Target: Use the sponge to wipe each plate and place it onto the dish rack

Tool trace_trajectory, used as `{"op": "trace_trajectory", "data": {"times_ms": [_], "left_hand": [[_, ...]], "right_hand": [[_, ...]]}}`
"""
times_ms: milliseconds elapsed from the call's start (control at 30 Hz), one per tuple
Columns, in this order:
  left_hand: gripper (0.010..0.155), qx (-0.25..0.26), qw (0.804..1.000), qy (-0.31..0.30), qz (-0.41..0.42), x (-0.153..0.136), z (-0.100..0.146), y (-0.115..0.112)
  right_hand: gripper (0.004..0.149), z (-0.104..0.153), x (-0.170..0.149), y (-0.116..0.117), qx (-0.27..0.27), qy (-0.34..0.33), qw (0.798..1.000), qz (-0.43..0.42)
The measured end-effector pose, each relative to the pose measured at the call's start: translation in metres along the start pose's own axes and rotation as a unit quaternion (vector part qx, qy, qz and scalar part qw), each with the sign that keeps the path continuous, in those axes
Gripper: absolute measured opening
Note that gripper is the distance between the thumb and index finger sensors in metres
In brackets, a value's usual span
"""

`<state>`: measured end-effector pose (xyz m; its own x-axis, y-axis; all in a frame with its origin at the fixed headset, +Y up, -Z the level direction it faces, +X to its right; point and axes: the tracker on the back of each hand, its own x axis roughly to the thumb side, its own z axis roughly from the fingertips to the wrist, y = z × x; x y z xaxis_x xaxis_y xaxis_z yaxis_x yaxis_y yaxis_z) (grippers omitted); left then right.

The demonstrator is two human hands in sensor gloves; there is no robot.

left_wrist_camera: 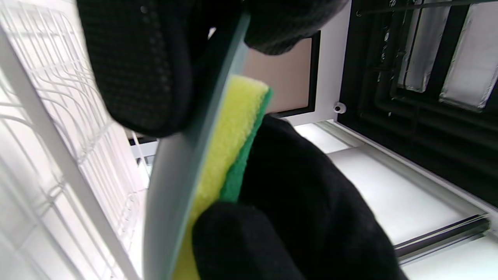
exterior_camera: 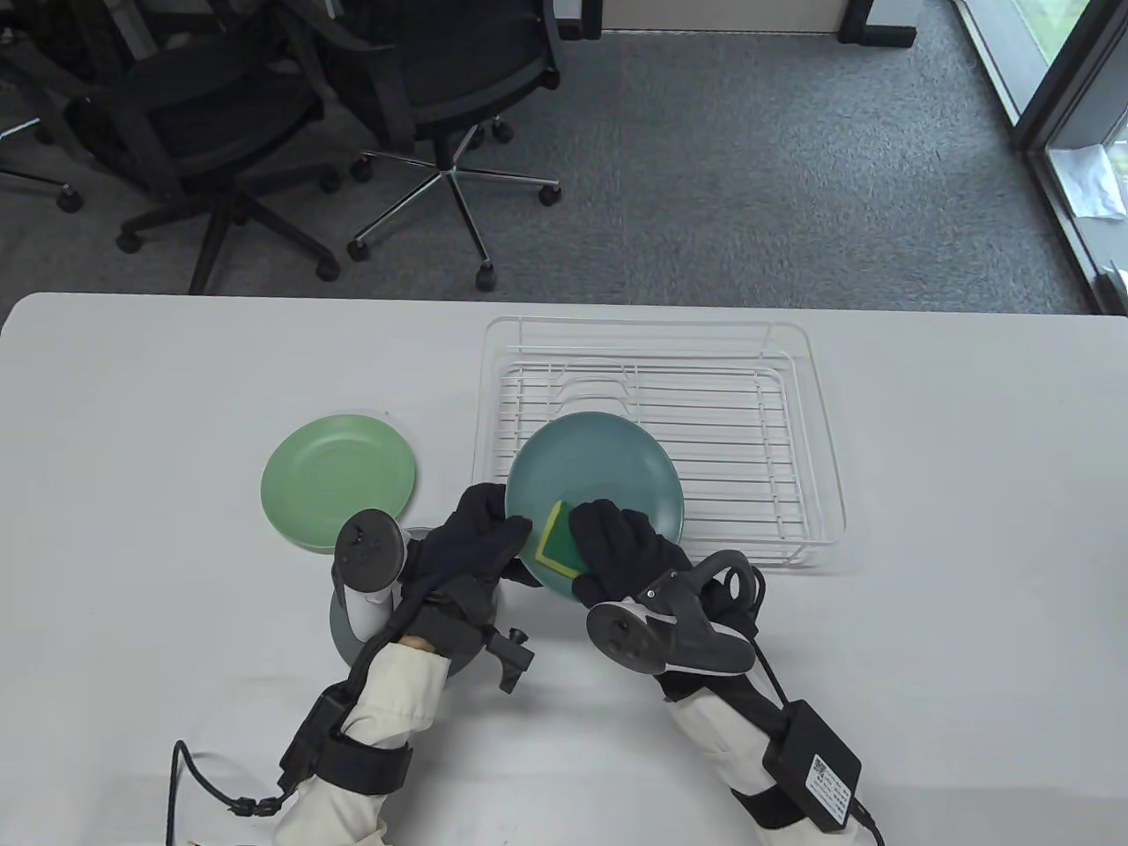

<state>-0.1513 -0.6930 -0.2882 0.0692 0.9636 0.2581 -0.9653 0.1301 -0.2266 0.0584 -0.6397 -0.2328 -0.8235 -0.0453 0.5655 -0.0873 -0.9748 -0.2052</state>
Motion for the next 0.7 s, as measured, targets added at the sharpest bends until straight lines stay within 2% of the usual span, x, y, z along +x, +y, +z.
{"op": "trace_trajectory", "data": {"times_ms": [100,200,333,533,700], "left_hand": [[0.055,-0.039,0.999,-0.018,0.012,0.004,-0.001,-0.007],[0.056,-0.094,0.995,-0.032,0.024,0.008,-0.001,-0.018],[0.057,-0.131,0.99,-0.046,0.019,0.013,0.0,-0.032],[0.058,-0.117,0.991,-0.064,-0.006,0.018,0.002,-0.035],[0.058,-0.071,0.996,-0.06,0.003,0.015,0.002,-0.025]], "right_hand": [[0.067,0.002,-0.003,-0.004,-0.025,0.017,1.0,0.007],[0.067,0.005,-0.009,-0.008,-0.078,0.048,0.996,0.0],[0.068,0.011,-0.027,-0.013,-0.122,0.091,0.988,0.032],[0.071,0.015,-0.054,-0.011,-0.108,0.136,0.985,-0.014],[0.073,0.013,-0.06,-0.006,-0.043,0.143,0.989,-0.014]]}}
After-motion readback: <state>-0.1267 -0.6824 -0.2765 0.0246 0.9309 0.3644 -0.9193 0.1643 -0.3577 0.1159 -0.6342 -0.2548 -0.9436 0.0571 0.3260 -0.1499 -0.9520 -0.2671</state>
